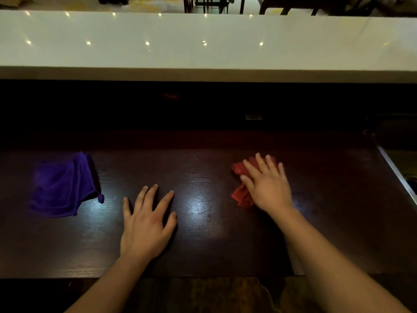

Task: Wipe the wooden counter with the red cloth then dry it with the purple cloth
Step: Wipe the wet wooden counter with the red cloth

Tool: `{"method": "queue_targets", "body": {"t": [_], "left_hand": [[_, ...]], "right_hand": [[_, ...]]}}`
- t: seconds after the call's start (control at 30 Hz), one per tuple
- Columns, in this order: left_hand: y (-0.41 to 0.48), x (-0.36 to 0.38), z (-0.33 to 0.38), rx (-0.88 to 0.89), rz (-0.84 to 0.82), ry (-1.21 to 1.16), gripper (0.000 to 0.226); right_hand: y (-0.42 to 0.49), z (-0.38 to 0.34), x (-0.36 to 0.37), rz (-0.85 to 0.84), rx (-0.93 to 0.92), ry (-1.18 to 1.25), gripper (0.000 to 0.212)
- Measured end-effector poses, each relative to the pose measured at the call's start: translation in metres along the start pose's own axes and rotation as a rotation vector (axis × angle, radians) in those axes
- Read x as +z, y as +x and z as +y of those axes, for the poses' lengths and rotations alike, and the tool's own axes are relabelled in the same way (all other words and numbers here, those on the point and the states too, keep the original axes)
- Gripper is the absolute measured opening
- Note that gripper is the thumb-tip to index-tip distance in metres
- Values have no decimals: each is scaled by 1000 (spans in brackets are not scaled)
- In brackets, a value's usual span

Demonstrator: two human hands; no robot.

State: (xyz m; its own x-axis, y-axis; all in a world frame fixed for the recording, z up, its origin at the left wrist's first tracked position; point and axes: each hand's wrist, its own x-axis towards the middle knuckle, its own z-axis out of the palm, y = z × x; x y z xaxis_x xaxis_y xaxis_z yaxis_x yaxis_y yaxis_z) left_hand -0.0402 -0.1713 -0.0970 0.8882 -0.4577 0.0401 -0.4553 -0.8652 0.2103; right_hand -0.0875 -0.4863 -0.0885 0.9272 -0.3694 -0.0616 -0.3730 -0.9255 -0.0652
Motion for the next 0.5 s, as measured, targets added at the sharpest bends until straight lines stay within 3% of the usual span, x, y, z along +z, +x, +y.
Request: {"method": "queue_targets", "body": {"t": [0.03,0.1,0.23,0.3,0.37,0.43,0.5], "left_hand": [[0,-1,1,-1,-2,-3,58],[0,-5,2,-11,-2,-15,59],[-2,-11,1,-41,59,-143,59],[-4,-11,-1,-51,98,-214,58],[-4,-9,-4,-43,113,-229,57],[-3,-6,-5,-30,101,-207,56],[-2,-5,-5,-24,86,-191,56]], "right_hand": [[10,-11,-2,5,75,-17,58],[20,-53,-2,2,42,-19,61],[-14,-133,7,-26,-404,22,59],[-50,-136,14,-12,-635,29,57],[-76,-110,18,-45,-742,26,56],[-71,-69,18,-6,-671,-43,56],[-47,-44,8,14,-386,-38,55]]}}
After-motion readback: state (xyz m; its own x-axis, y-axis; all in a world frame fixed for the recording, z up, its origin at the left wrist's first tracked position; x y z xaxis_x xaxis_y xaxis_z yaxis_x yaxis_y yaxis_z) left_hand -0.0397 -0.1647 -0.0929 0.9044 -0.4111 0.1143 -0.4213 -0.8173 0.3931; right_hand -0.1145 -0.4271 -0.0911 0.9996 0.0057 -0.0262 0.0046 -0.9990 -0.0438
